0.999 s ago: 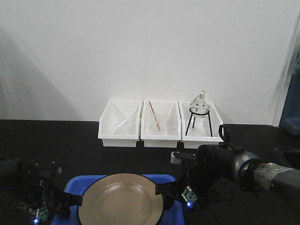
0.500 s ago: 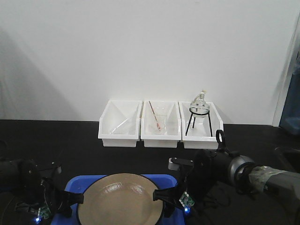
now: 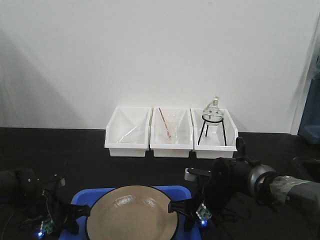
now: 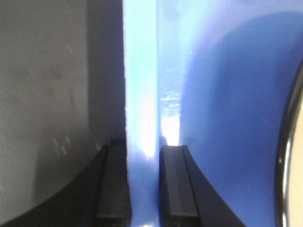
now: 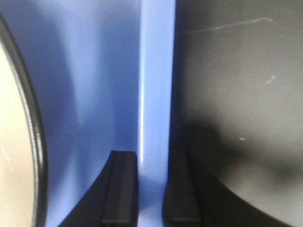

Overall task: Place disk in tray to left cabinet
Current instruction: 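Open the right gripper and move both grippers to the tray's side edges, then grasp the tray edges with both grippers and lift it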

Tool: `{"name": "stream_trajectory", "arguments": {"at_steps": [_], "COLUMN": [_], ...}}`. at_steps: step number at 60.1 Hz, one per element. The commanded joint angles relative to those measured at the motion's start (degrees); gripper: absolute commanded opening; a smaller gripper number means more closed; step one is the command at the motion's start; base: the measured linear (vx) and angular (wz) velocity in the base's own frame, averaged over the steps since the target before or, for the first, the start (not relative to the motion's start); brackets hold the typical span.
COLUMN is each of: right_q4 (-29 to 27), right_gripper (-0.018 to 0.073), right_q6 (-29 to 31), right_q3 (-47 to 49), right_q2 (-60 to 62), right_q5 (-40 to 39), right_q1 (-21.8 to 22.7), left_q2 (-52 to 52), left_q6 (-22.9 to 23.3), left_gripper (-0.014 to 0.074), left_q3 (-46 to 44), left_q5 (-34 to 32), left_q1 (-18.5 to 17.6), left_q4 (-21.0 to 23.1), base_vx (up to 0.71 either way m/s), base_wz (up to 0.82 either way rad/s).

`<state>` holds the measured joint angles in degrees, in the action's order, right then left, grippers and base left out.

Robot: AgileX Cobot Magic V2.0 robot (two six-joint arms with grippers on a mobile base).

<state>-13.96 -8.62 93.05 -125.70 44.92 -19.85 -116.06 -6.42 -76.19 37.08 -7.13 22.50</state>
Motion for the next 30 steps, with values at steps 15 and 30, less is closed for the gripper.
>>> {"name": "stream_trajectory", "arguments": {"at_steps": [15,30], "right_q4": [-4.5,-6.0], "right_gripper": [-0.0006,-0.0002], "right_q6": [-0.2,-1.3], "right_q3": [1.7,1.7], "right_q2": [8.8,12.6], "right_q5": [-1.0,3.3], "right_q1": [-0.6,1.3], "left_q2": [7.9,9.8], "left_q6": [0.4,1.6], "left_gripper": [-0.0001,-0.0001], "left_q3": [-1.1,-1.2], "left_q5": [4.9,8.7], "left_q1": [-1.2,-1.2], "left_q4": [6.9,8.8], "base_vx": [0.00,0.00], "base_wz": [0.00,0.00]}}
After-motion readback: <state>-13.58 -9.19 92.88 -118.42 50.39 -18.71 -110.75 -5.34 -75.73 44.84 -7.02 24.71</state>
